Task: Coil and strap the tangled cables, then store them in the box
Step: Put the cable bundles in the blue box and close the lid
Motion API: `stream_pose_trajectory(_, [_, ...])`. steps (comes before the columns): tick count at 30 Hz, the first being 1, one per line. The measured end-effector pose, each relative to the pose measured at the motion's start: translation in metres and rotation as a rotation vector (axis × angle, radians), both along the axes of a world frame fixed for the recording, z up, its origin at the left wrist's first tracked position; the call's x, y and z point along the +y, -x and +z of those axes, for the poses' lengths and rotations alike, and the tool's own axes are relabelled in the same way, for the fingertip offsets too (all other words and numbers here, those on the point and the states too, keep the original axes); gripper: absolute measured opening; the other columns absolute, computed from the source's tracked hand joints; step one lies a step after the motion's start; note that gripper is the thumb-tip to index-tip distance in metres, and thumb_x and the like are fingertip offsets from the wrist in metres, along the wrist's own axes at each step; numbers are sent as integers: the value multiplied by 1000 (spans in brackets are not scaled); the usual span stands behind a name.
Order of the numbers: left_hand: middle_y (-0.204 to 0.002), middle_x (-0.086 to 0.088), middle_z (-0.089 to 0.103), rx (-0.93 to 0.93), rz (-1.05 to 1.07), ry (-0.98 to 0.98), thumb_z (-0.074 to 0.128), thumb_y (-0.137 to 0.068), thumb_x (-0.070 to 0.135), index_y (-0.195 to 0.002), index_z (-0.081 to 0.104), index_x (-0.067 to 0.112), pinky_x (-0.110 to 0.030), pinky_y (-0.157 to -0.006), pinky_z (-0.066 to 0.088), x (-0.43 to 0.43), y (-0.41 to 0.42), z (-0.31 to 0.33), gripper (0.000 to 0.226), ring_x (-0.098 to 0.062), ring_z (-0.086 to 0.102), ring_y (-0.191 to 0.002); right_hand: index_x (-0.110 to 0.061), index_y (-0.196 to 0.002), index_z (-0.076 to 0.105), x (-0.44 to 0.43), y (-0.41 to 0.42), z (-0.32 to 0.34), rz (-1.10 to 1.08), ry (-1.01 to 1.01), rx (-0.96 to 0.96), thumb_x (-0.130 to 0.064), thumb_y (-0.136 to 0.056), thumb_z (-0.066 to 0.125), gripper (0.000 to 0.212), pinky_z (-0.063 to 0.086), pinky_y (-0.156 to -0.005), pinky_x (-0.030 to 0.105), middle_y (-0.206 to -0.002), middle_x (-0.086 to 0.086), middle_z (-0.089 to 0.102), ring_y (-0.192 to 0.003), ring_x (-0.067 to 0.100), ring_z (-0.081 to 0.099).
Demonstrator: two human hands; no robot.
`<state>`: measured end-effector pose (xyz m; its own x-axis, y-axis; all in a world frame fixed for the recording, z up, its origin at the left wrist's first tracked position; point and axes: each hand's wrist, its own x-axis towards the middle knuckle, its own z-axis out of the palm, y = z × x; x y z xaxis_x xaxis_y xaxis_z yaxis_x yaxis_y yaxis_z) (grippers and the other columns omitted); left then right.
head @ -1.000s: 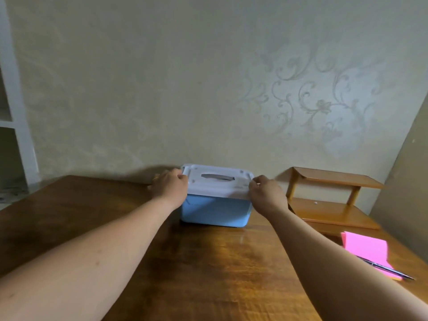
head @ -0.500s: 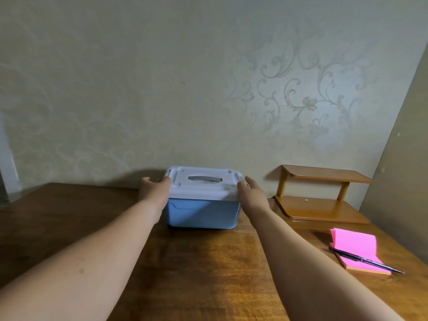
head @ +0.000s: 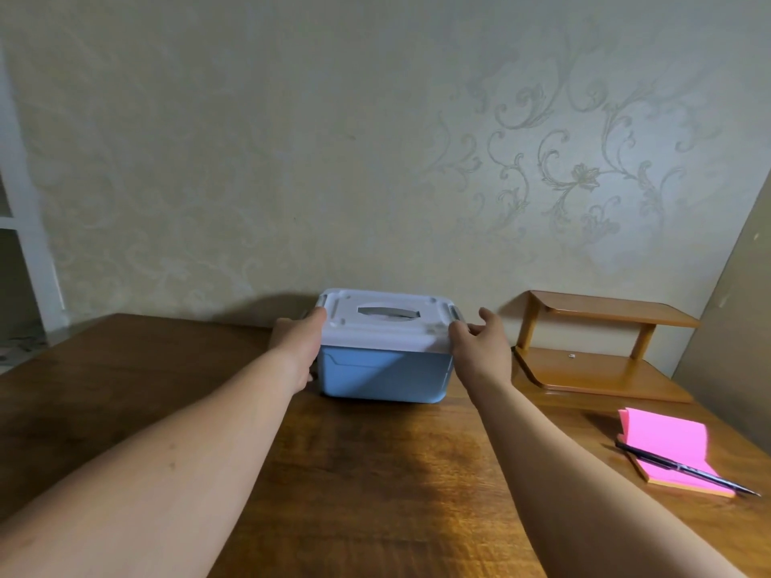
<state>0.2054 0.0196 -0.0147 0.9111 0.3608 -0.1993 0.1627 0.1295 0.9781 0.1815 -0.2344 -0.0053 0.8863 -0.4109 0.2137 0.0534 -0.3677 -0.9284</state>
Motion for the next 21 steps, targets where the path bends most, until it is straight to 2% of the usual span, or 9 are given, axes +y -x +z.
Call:
stream_pose_trajectory(5, [-151,-6,55,-13,-14,3,64,-96,56,-157,43,21,-58,-92,46,-1,3,2,74,-34,55,-127,-26,-157,40,-2,0,5,11,210,-19,-36,-100,51,59,59,-92,49,-123,1,72,-105,28,69])
stream_pose_trajectory(7, [-152,-6,55,6,-19,28,64,-98,57,-157,46,21,-59,-100,45,-1,5,2,71,-35,54,-132,-27,-154,46,-6,-2,6,51,273,-2,-37,-100,47,55,59,-90,49,-120,1,73,-102,28,70])
stream_pose_trajectory(9, [-149,-4,57,37,-48,86,65,-98,59,-155,49,24,-61,-111,41,-4,8,4,69,-33,54,-134,-27,-141,61,-9,-5,6,94,313,12,-36,-101,44,45,58,-86,45,-118,5,72,-97,27,68])
stream_pose_trajectory(10, [-143,-2,60,34,-62,115,65,-98,59,-153,51,24,-58,-110,42,-5,11,5,67,-30,57,-125,-26,-135,65,-10,-6,6,110,310,12,-35,-101,43,42,57,-83,44,-115,6,71,-95,26,67])
stream_pose_trajectory(12, [-121,0,64,-16,-34,117,66,-100,53,-146,55,20,-43,-92,49,-9,12,6,57,-23,59,-100,-24,-136,65,-9,-8,5,119,286,12,-35,-101,43,43,55,-79,41,-116,6,69,-96,26,66])
stream_pose_trajectory(14, [-111,-4,66,-100,68,-82,65,-103,43,-133,62,13,-34,-79,46,-9,9,6,42,-20,57,-87,-24,-141,62,-10,-10,4,115,283,26,-38,-100,43,47,52,-78,39,-120,6,68,-100,26,65])
stream_pose_trajectory(16, [-110,-11,69,-145,122,-286,60,-104,38,-120,65,11,-34,-77,48,-7,7,8,32,-21,58,-83,-23,-141,62,-11,-12,5,120,279,33,-39,-99,44,48,53,-79,40,-119,6,68,-99,26,65])
stream_pose_trajectory(19, [-115,-11,69,-162,56,-394,59,-104,49,-126,65,13,-36,-80,49,-3,5,9,43,-26,63,-94,-22,-147,58,-13,-12,6,133,269,39,-37,-103,44,49,49,-78,39,-124,5,68,-102,26,63])
stream_pose_trajectory(21, [-121,-4,67,-170,-48,-395,61,-100,61,-131,61,20,-42,-93,53,-5,8,7,52,-26,63,-107,-22,-151,52,-13,-11,4,155,247,51,-35,-105,42,49,45,-76,38,-124,5,65,-102,26,61])
